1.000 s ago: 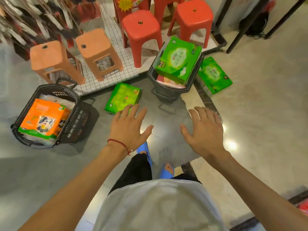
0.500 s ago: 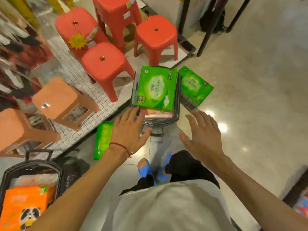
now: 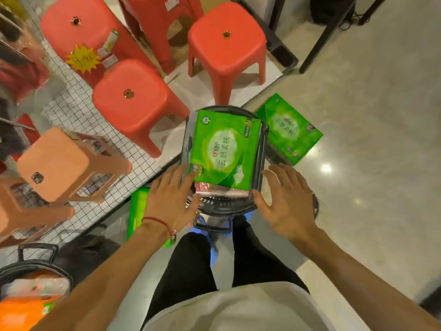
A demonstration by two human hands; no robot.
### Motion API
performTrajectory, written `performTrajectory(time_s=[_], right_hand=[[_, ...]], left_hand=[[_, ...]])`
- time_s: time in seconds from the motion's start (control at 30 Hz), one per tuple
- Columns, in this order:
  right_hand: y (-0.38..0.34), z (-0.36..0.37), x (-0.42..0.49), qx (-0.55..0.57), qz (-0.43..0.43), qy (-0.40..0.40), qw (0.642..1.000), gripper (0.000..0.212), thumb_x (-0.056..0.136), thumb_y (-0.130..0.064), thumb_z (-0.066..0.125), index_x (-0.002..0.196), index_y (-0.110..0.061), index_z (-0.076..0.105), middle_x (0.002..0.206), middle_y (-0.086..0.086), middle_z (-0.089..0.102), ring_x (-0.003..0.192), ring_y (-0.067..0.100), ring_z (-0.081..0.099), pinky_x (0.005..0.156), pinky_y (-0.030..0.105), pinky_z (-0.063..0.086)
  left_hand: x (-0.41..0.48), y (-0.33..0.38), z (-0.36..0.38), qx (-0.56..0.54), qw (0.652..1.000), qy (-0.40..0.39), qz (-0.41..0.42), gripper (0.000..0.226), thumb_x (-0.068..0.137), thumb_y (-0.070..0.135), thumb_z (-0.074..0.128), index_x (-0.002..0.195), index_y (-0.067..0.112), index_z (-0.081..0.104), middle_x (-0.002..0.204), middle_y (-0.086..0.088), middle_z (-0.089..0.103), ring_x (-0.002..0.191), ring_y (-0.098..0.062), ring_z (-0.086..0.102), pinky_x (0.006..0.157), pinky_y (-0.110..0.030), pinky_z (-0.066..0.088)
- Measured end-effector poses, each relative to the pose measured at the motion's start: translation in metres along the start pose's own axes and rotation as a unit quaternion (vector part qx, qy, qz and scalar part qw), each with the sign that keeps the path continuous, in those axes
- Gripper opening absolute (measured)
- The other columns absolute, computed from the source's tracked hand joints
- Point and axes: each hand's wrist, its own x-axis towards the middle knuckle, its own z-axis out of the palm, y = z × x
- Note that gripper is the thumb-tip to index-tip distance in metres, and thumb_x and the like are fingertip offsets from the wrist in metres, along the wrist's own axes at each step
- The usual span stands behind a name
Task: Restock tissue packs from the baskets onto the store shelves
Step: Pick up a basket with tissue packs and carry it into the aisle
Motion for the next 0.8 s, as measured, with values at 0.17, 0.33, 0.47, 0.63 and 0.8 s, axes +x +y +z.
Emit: performTrajectory(time_s=[0.17,0.33,0.47,0.63,0.8], right_hand=[[0.000,0.053,0.037,0.053,0.047,-0.016,0.997,0.055,0.096,-0.049,0.052,0.128,-0.007,0.069,0.129,0.013,0.067,0.127,0.033,0.053,0.099,0.046,0.050],[0.012,0.130,0.062,0.096,0.124,-0.043,0.987,0.050,0.102,-0.048,0.050,0.131,-0.010,0.067,0.132,0.010,0.065,0.127,0.025,0.047,0.086,0.043,0.055],[0.032,0.197,0.083,0.183,0.237,-0.079,0.951,0.044,0.107,-0.040,0.057,0.145,-0.017,0.057,0.146,0.008,0.056,0.137,0.023,0.042,0.102,0.046,0.045],[0.069,0.285,0.112,0.240,0.340,-0.044,0.908,0.059,0.105,-0.058,0.049,0.152,-0.023,0.048,0.154,0.009,0.051,0.145,0.031,0.044,0.116,0.054,0.041],[0.092,0.340,0.141,0.340,0.384,0.036,0.858,0.051,0.114,-0.045,0.036,0.154,-0.014,0.037,0.132,0.003,0.055,0.117,0.019,0.057,0.099,0.038,0.045]], left_hand=[[0.049,-0.033,0.040,-0.023,0.998,-0.047,-0.017,0.060,0.093,0.052,0.043,0.142,0.019,0.053,0.148,-0.008,0.051,0.135,-0.031,0.048,0.099,-0.047,0.048],[0.090,-0.078,0.116,-0.097,0.985,-0.111,-0.087,0.059,0.094,0.050,0.043,0.143,0.017,0.051,0.147,-0.010,0.050,0.127,-0.037,0.051,0.102,-0.049,0.048],[0.136,-0.111,0.188,-0.273,0.923,-0.126,-0.242,0.054,0.099,0.044,0.053,0.142,0.012,0.051,0.141,-0.019,0.053,0.129,-0.040,0.052,0.110,-0.052,0.042],[0.195,-0.136,0.273,-0.414,0.839,-0.108,-0.337,0.054,0.100,0.053,0.051,0.138,0.015,0.052,0.134,-0.011,0.061,0.116,-0.028,0.058,0.108,-0.038,0.043],[0.235,-0.141,0.316,-0.471,0.803,-0.068,-0.359,0.036,0.108,0.047,0.040,0.130,0.024,0.055,0.118,0.001,0.059,0.109,-0.020,0.053,0.095,-0.028,0.038]])
